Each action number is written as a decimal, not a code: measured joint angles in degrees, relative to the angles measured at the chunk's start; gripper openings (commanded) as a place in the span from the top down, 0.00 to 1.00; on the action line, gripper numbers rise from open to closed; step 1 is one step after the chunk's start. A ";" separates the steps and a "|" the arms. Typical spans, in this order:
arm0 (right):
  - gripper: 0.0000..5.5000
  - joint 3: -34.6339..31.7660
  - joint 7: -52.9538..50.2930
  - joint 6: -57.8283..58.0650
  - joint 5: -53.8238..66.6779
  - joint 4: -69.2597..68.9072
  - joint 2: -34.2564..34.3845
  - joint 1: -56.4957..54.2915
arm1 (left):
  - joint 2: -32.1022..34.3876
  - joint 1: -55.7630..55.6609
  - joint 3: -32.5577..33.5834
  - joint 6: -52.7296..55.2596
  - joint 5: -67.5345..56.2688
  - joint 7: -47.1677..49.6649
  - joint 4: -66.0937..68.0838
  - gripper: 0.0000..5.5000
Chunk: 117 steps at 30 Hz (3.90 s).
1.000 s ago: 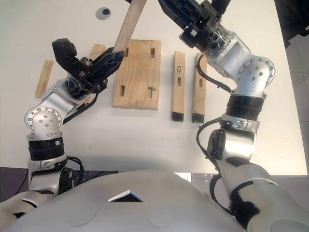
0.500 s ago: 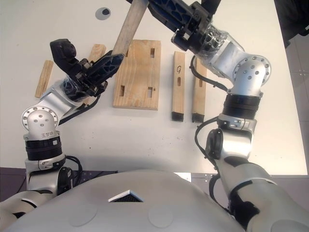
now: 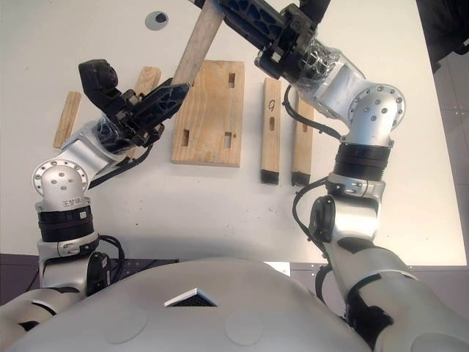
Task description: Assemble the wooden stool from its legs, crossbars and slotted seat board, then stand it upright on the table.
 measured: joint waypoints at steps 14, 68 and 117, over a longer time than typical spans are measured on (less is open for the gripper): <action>0.63 0.90 7.06 -12.38 -13.36 5.10 -5.96 0.01 | -0.08 -0.19 0.75 -2.54 4.40 0.60 2.40 0.24; 0.63 32.34 26.83 -36.47 -49.41 -10.79 -23.16 3.61 | -7.81 -5.72 17.66 -33.91 26.31 28.66 23.20 0.20; 0.63 45.29 30.35 -44.90 -50.02 5.64 -22.53 -10.75 | -9.57 -3.55 18.01 -36.25 26.92 30.61 25.10 0.20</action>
